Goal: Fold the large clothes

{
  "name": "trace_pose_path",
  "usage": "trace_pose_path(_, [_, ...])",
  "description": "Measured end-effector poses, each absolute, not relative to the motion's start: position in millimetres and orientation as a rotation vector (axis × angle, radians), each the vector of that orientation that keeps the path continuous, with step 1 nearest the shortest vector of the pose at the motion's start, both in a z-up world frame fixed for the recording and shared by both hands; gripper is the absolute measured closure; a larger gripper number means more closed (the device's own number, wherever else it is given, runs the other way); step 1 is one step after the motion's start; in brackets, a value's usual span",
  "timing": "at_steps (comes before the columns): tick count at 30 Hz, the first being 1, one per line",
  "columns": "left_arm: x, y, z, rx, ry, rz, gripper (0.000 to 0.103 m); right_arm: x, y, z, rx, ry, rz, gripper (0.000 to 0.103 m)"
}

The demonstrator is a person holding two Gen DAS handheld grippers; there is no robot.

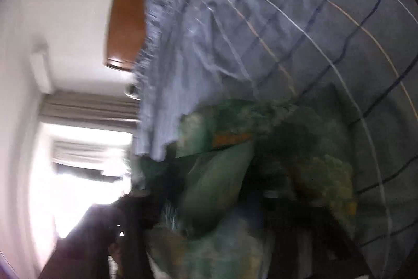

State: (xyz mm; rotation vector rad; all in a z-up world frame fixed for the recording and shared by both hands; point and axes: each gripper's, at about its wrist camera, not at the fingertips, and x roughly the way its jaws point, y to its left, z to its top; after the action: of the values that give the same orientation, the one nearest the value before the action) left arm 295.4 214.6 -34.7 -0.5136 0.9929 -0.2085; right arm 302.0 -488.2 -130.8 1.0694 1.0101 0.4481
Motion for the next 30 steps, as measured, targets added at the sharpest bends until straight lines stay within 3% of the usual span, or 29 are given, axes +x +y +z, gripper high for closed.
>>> trace_pose_path(1, [287.5,223.1,-24.8,-0.525,0.951,-0.226,0.006,301.3,-491.3,-121.2,1.08,0.979,0.465,0.005])
trace_pose_path(2, [282.8,227.7,-19.0,-0.524,0.927,-0.243,0.005,301.6,-493.5,-112.6,1.075,0.944,0.474,0.003])
trace_pose_path(6, [266.7,230.1,-21.8,-0.434,0.913,-0.295,0.001,303.2,-494.4,-64.2,0.916,0.855,0.463,0.002])
trace_pose_path(11, [304.8,193.0,-91.0,-0.299,1.116,-0.197,0.002,304.9,-446.7,-63.9,0.336,1.004,0.276,0.003])
trace_pose_path(12, [310.5,186.0,-100.8,-0.289,1.139,-0.181,0.003,306.6,-437.0,-73.0,0.264,1.033,0.254,0.002])
trace_pose_path(13, [317.3,177.0,-111.8,-0.286,1.16,-0.161,0.017,308.2,-426.6,-82.1,0.214,1.056,0.243,0.003])
trace_pose_path(14, [318.7,173.4,-115.4,-0.292,1.166,-0.154,0.06,304.6,-423.7,-88.7,0.182,1.07,0.234,0.008])
trace_pose_path(15, [321.3,166.7,-119.1,-0.29,1.189,-0.125,0.076,299.9,-418.8,-92.1,0.155,1.072,0.218,0.051])
trace_pose_path(16, [321.9,163.4,-117.1,-0.271,1.19,-0.091,0.085,297.6,-413.4,-91.2,0.136,1.069,0.2,0.085])
trace_pose_path(24, [315.8,149.9,-20.8,-0.084,0.837,0.03,0.093,283.0,-386.9,15.6,-0.093,0.754,0.122,0.089])
trace_pose_path(27, [332.4,134.9,-42.8,0.039,0.798,0.122,0.093,298.3,-378.1,27.2,-0.127,0.694,0.053,0.089])
trace_pose_path(30, [345.4,136.7,-94.9,0.078,0.867,0.169,0.092,319.1,-371.5,-4.7,-0.195,0.723,-0.019,0.089])
